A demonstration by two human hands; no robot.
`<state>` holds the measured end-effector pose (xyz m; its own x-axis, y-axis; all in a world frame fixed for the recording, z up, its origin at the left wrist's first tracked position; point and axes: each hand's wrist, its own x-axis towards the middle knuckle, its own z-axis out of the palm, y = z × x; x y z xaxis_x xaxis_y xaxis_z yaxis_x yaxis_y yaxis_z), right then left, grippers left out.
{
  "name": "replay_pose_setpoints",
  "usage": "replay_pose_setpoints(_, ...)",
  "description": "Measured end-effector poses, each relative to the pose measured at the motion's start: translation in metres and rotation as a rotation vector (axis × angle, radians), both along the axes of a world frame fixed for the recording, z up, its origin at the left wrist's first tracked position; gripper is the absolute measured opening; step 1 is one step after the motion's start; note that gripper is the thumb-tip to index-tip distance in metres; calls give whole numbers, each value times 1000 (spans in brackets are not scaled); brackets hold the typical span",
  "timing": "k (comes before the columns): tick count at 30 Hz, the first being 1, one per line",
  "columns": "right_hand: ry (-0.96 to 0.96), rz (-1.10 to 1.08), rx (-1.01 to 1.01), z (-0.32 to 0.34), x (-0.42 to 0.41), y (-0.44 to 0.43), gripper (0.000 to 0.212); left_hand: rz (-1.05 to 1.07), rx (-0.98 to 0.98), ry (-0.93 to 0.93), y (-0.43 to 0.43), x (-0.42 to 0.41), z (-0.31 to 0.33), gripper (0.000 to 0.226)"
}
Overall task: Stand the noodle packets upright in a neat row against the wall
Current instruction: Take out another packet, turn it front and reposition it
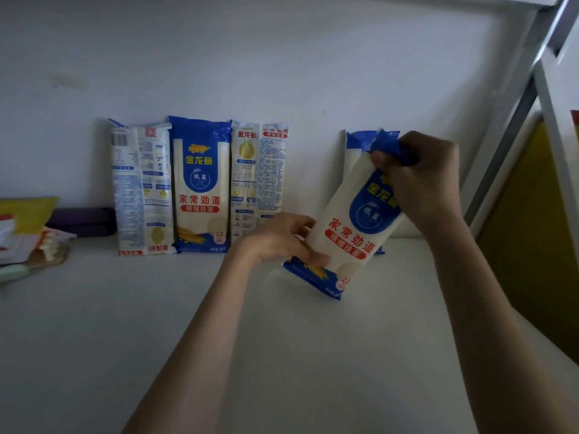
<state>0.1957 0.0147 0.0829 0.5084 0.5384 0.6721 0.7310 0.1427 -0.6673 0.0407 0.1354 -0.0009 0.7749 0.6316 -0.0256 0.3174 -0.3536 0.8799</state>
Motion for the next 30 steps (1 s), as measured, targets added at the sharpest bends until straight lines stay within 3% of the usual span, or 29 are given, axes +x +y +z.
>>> replay_pose_setpoints(6,-199,125,-93,3,-26,2,30,64,25,-116,2,-1,-7,42)
replay_pose_setpoints(11,84,207,-204,1,-10,3,75,182,14,-185,6,2,-16,36)
replay_pose_setpoints(15,146,240,-609,-33,17,14,50,325,-4,-336,3,12,-24,32)
replay_pose_setpoints(18,150,290,-765,-72,24,27,41,433,-36,-430,2,22,-33,35)
replay_pose_setpoints(22,292,329,-605,-107,13,40,54,414,-63,-429,2,26,-34,40)
replay_pose_setpoints(27,291,265,-481,-117,4,49,54,353,41,-125,17,13,-32,60)
replay_pose_setpoints(30,245,237,-478,-119,2,49,51,390,96,-47,17,17,-42,62)
